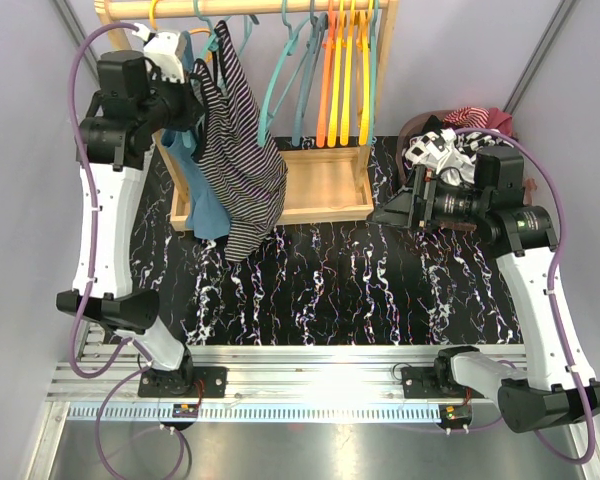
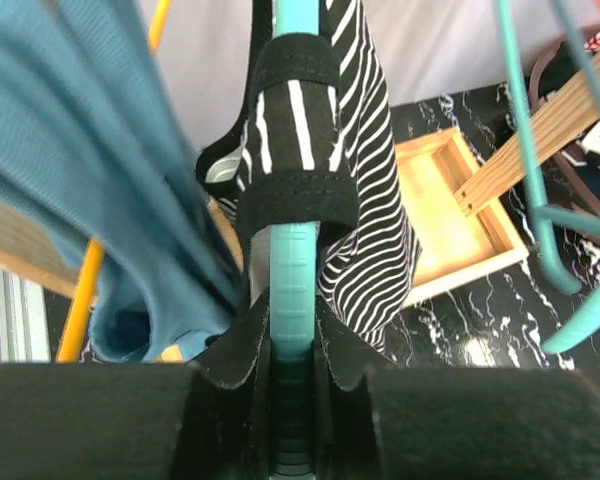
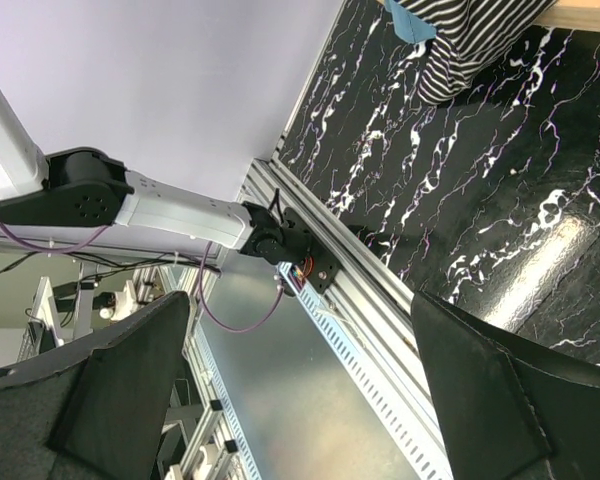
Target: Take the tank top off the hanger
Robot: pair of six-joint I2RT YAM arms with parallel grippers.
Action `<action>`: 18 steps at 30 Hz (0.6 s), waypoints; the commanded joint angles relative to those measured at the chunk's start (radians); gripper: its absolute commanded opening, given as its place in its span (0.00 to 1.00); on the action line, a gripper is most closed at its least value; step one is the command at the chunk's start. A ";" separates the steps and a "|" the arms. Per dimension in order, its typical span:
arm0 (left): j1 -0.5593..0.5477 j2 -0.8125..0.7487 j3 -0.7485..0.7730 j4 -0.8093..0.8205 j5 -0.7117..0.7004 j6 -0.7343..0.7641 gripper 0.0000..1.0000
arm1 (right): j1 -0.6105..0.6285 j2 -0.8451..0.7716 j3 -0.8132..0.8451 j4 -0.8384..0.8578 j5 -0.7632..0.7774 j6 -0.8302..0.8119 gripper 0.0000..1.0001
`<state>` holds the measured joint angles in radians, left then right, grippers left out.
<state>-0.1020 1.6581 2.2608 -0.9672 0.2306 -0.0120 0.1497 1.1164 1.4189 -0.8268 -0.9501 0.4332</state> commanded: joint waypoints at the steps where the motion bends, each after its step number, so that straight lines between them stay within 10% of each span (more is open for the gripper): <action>1: -0.077 -0.061 0.049 0.154 -0.129 0.006 0.00 | 0.010 0.011 0.000 0.052 0.014 0.013 1.00; 9: -0.105 -0.118 0.019 0.179 -0.209 0.006 0.00 | 0.008 0.028 0.005 0.055 0.020 0.012 1.00; 18: -0.186 -0.415 -0.409 0.199 -0.253 -0.006 0.00 | 0.010 0.048 0.002 0.072 0.005 0.010 1.00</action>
<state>-0.2573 1.3895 1.9461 -0.8745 0.0242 -0.0093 0.1497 1.1603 1.4189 -0.8001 -0.9333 0.4423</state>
